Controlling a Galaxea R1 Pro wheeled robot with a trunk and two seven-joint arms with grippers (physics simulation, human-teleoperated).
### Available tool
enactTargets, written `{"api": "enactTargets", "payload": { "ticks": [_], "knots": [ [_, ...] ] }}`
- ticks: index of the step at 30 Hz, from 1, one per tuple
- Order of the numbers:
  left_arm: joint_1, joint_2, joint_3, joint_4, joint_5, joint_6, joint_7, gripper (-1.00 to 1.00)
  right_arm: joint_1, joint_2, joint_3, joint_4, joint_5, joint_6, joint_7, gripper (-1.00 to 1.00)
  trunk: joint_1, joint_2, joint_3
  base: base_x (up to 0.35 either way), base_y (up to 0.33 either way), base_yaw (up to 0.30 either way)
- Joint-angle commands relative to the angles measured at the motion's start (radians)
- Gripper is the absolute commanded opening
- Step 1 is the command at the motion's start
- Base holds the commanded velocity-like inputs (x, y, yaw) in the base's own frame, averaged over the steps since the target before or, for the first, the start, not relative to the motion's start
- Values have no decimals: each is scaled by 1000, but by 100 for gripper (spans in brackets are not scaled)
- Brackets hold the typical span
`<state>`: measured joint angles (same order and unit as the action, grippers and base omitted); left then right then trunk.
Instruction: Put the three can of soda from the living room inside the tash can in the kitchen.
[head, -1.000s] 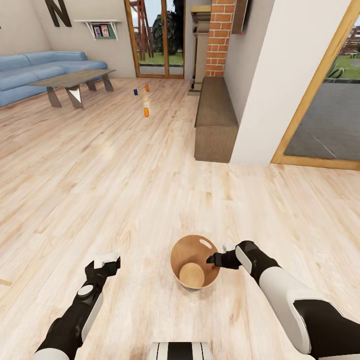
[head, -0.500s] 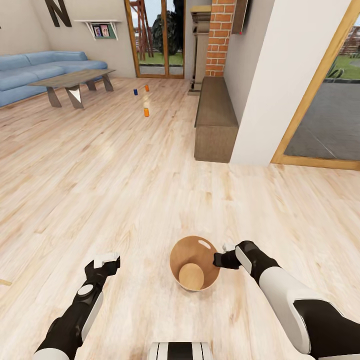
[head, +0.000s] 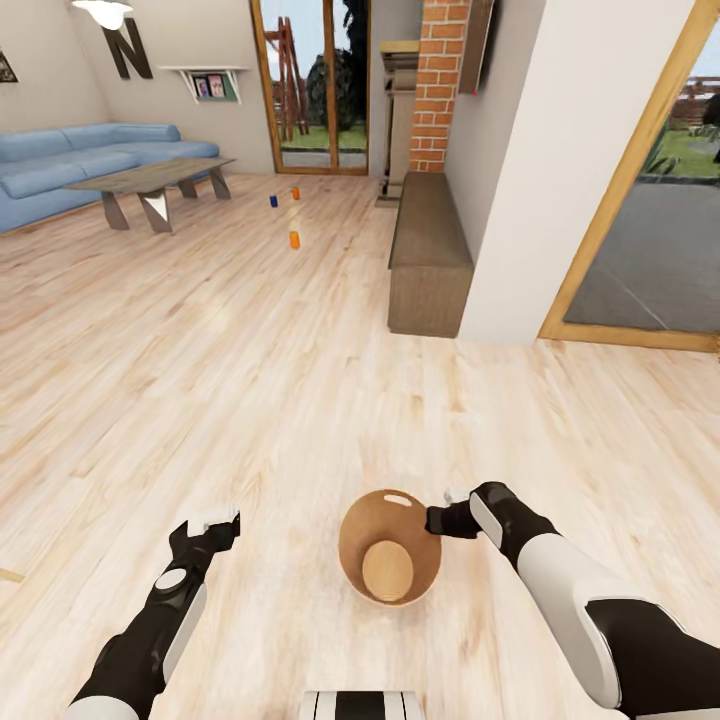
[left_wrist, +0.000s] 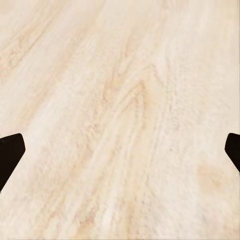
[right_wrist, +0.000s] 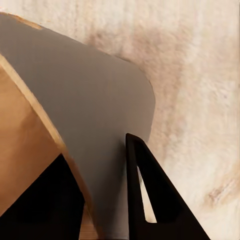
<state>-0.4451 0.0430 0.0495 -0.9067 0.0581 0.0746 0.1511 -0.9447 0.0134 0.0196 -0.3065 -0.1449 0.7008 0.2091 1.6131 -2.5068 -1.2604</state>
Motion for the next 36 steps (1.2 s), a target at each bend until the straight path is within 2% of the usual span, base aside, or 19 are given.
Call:
{"api": "enactTargets", "payload": {
  "ticks": [1, 21, 24, 25, 30, 36],
  "knots": [
    [0, 0, 0, 0, 0, 0, 0, 100, 0, 0, -4, 0, -17, 2, 1, -100, 0, 0, 4, 0, 0, 0],
    [0, 0, 0, 3, 0, 1, 1, 100, 0, -5, -8, -5, -26, 21, 17, -100, -9, 5, 81, 0, 0, 0],
    [0, 0, 0, 4, -1, 1, 1, 100, 0, -9, -12, -6, -27, 71, 59, -100, -11, 6, 93, 0, 0, 0],
    [0, 0, 0, 8, -1, 1, 1, 100, -1, -11, -14, -9, -27, 115, 104, -100, -11, 6, 97, 0, 0, 0],
    [0, 0, 0, 14, -2, -1, 1, 100, -1, -19, -16, -13, -19, 212, 221, -100, -17, 14, 115, 0, 0, 0],
    [1, 0, 0, 17, -4, -5, 2, 100, -2, -26, -17, -14, -17, 300, 257, -100, -40, 56, 134, 0, 0, 0]
  ]
}}
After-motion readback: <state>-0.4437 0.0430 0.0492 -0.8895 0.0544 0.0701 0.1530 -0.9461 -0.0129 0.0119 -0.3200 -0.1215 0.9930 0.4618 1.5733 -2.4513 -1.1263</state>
